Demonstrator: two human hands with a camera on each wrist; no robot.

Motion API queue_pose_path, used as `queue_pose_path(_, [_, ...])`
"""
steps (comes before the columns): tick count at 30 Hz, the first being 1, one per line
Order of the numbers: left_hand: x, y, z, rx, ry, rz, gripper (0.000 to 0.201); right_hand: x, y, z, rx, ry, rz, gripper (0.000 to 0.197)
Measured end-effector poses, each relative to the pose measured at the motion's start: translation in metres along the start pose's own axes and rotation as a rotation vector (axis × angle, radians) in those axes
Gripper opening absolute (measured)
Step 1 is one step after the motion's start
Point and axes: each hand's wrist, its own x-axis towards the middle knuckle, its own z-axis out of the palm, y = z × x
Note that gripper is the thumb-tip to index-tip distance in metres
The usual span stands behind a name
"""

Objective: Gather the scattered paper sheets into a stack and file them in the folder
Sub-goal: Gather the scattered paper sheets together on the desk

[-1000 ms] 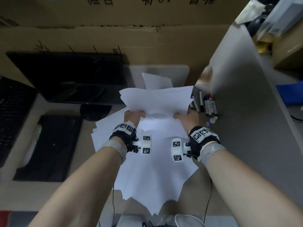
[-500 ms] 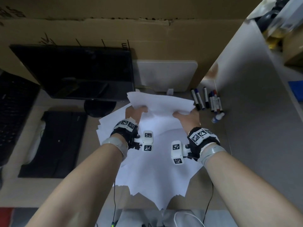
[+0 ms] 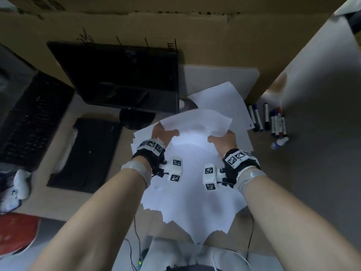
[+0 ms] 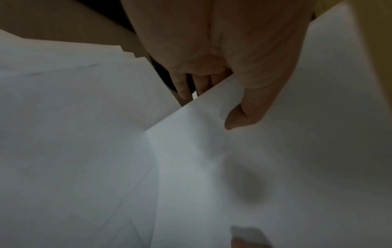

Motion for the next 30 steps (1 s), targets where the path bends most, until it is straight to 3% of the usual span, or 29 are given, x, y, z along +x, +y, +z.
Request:
queue_pose_path(3, [0.005,-0.019,0.006,-0.002,-0.098,0.005,0.045,0.003,0.018,0.007,0.021,0.033,0.055,0.019])
queue_pose_path(8, [0.017,-0.038,0.002,-0.018,-0.094,0.05,0.025,-0.001,0.031,0.017,0.036,0.132,-0.01,0.018])
queue_pose_path(11, [0.024,-0.055,-0.01,-0.03,-0.087,-0.042,0.027,-0.004,0.036,0.03,-0.073,0.11,-0.01,0.017])
queue_pose_path(13, [0.033,-0.074,-0.021,0.005,-0.1,-0.129,0.038,-0.002,0.046,0.046,-0.193,0.063,0.06,0.029])
queue_pose_path(16, [0.047,-0.11,-0.039,0.116,-0.072,-0.271,0.045,0.004,0.067,0.075,-0.449,-0.061,0.188,0.063])
queue_pose_path(20, [0.06,-0.155,-0.054,0.245,-0.089,-0.417,0.052,0.01,0.085,0.109,-0.671,-0.136,0.274,0.059])
queue_pose_path(25, [0.068,-0.184,-0.064,0.119,-0.06,-0.491,0.077,0.016,0.097,0.136,-0.783,-0.082,0.414,0.088])
queue_pose_path(27, [0.073,-0.183,-0.066,0.025,-0.052,-0.534,0.071,0.016,0.102,0.141,-0.753,-0.092,0.432,0.083])
queue_pose_path(30, [0.072,-0.183,-0.067,0.044,-0.082,-0.591,0.075,0.024,0.124,0.141,-0.812,-0.161,0.418,0.058])
